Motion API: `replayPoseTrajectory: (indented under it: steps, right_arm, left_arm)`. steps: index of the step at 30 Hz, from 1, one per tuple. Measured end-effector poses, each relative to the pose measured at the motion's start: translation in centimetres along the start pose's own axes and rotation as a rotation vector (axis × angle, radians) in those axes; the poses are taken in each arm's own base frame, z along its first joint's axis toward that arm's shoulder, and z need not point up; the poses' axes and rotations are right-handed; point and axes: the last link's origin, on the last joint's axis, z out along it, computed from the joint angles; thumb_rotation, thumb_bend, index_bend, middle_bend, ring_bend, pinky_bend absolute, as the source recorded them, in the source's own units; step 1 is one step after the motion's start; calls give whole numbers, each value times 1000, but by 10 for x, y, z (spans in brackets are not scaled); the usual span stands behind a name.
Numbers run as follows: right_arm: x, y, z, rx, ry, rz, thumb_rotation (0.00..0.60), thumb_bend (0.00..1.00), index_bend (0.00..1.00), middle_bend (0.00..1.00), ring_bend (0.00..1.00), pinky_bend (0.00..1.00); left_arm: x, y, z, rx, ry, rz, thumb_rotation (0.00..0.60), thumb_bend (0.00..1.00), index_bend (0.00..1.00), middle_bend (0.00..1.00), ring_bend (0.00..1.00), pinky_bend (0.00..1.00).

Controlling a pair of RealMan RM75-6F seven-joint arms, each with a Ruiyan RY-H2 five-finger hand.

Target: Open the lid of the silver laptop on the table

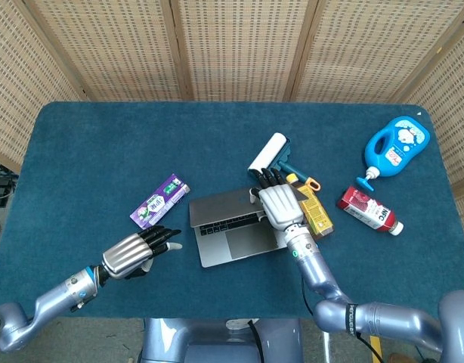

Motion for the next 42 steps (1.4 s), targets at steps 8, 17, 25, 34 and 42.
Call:
replayPoseTrajectory:
  steps: [8,17,25,34,42]
  right_arm:
    - [1,-2,1,-1,-1,-1,600,782,578,147,53,31]
    - [-2,-5,3,0,-9,0,600,782,578,147,53,31]
    - [-2,-6,5,-3,-13,0,600,782,578,146,54,31]
    - [0,-7,6,1,-10,3,600,782,578,147,54,31]
    - [3,-10,7,11,-6,-1,600,782,578,147,54,32]
  left_arm:
    - [-8,12,35,-20,-43,-26,600,1000,207,2,136,127]
    - [-16,24,65,-44,-72,-47,600,1000,236,19,165,142]
    - [-22,32,86,-50,-76,-9,600,1000,238,22,165,137]
    - [-31,37,99,-39,-123,4,600,1000,244,34,174,143]
    - [-36,36,102,-31,-138,36,600,1000,244,34,174,142]
